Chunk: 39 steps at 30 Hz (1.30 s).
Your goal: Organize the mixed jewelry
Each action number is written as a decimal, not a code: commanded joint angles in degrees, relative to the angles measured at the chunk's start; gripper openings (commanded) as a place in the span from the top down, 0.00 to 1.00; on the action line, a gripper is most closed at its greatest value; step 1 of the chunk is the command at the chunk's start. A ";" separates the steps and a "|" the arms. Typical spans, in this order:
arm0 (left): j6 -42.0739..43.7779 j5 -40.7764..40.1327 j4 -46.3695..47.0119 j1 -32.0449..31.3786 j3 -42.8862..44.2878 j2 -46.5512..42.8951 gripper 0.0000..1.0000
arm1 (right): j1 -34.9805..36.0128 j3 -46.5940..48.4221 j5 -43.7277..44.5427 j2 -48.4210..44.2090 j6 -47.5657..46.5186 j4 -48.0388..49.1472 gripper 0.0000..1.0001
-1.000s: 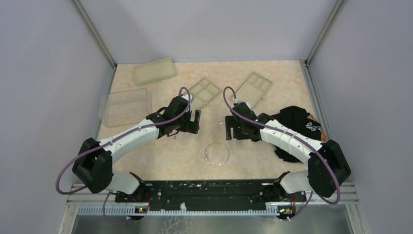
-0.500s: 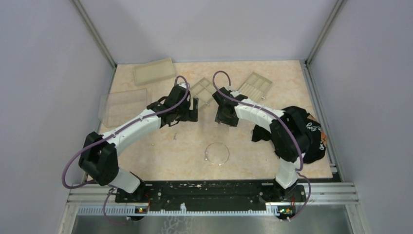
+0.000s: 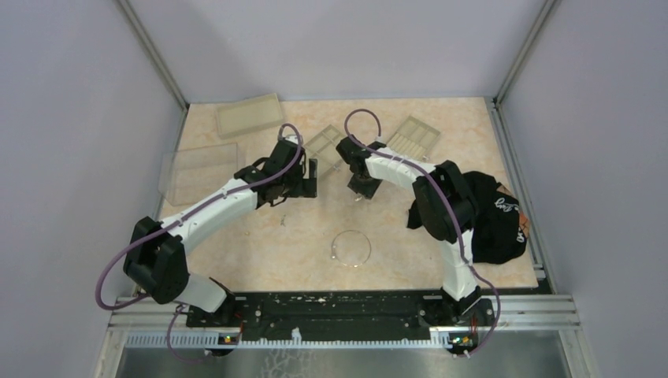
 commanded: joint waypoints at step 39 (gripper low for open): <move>-6.70 3.21 -0.38 6.92 2.81 3.01 0.02 | 1.75 1.90 -0.59 -3.60 -14.71 2.75 1.00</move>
